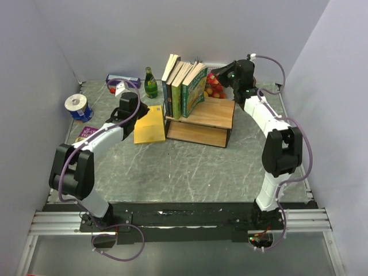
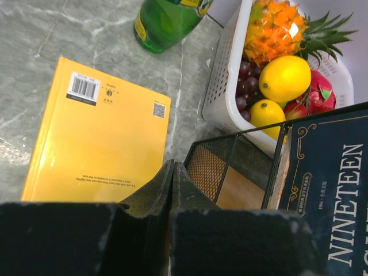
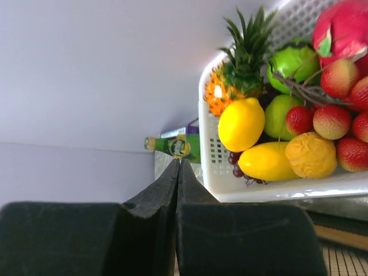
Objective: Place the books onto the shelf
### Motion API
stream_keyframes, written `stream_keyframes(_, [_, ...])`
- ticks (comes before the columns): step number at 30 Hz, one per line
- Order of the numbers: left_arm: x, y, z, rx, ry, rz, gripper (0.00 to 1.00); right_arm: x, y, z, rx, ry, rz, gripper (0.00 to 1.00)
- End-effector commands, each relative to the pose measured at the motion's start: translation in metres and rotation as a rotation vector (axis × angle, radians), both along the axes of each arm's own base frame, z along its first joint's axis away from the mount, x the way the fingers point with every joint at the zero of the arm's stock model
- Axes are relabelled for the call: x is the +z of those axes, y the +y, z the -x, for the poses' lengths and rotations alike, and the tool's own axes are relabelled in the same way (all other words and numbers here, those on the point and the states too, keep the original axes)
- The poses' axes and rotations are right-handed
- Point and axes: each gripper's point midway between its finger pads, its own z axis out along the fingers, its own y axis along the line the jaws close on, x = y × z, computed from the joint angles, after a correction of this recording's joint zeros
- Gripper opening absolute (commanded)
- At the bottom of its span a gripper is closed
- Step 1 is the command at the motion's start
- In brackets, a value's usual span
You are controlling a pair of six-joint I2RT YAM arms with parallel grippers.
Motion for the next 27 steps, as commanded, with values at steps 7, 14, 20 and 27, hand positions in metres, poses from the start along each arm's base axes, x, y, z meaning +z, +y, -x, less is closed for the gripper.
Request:
stream_keyframes(7, [0.018, -0.022, -0.009, -0.063, -0.045, 0.105, 0.05, 0.025, 0.025, -0.012, 0.113, -0.083, -0.084, 0.00])
stream_keyframes(14, [0.012, -0.032, -0.007, -0.088, -0.031, 0.109, 0.05, 0.026, 0.038, -0.009, 0.174, -0.093, -0.097, 0.00])
stream_keyframes(20, [0.012, -0.038, -0.005, -0.103, -0.035, 0.112, 0.05, 0.026, 0.047, -0.001, 0.210, -0.102, -0.094, 0.00])
stream_keyframes(27, [0.014, -0.047, -0.003, -0.123, -0.041, 0.114, 0.04, 0.025, 0.055, 0.008, 0.239, -0.096, -0.098, 0.00])
